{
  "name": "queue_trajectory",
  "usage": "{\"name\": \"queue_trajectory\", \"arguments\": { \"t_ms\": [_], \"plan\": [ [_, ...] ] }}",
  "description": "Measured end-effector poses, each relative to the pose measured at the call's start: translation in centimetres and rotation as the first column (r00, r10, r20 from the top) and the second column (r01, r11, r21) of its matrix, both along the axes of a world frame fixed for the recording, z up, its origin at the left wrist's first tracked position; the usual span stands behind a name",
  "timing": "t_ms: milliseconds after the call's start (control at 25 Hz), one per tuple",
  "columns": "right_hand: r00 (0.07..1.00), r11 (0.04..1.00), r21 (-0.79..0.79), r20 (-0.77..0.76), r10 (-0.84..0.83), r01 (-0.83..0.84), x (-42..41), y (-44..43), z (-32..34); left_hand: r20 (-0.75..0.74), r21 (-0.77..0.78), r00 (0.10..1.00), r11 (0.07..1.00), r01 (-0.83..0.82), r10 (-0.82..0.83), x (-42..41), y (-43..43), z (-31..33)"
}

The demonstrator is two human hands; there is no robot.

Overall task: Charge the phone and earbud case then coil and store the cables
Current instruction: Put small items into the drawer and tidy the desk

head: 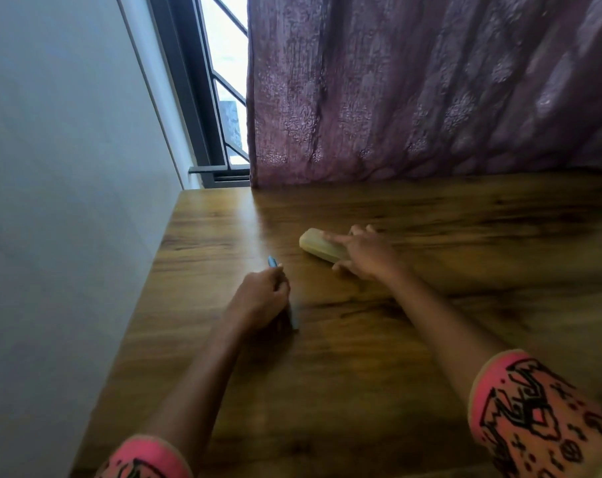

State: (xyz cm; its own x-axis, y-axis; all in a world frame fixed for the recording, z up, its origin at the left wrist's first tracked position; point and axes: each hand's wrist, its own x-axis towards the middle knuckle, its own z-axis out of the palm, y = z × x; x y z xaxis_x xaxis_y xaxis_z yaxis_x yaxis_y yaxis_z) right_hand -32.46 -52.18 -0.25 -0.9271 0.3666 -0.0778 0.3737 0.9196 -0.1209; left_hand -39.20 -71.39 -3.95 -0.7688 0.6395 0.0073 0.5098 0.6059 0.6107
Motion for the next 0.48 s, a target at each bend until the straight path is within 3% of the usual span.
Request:
{"name": "queue_trajectory", "arguments": {
  "t_ms": [120,200,360,480],
  "plan": [
    [0.998,0.998,-0.039,-0.047,-0.048,0.046,3.6,-3.0,-0.8,-0.044,0.175,0.983,0.971,-0.165,0.176,5.6,-1.2,-0.8],
    [0.990,0.991,-0.088,-0.082,-0.111,0.104,6.3,-4.9,-0.9,0.001,0.257,0.956,0.924,-0.285,0.294,8.4,-1.6,-1.0],
    [0.937,0.937,-0.274,-0.211,-0.278,0.216,14.1,-8.9,-1.6,0.215,0.339,0.888,0.822,-0.458,0.406,15.2,-2.8,0.0],
    [0.866,0.885,-0.404,-0.330,-0.375,0.230,21.3,-12.5,-2.0,0.430,0.396,0.786,0.689,-0.607,0.445,21.7,-4.9,1.2]
  ]
}}
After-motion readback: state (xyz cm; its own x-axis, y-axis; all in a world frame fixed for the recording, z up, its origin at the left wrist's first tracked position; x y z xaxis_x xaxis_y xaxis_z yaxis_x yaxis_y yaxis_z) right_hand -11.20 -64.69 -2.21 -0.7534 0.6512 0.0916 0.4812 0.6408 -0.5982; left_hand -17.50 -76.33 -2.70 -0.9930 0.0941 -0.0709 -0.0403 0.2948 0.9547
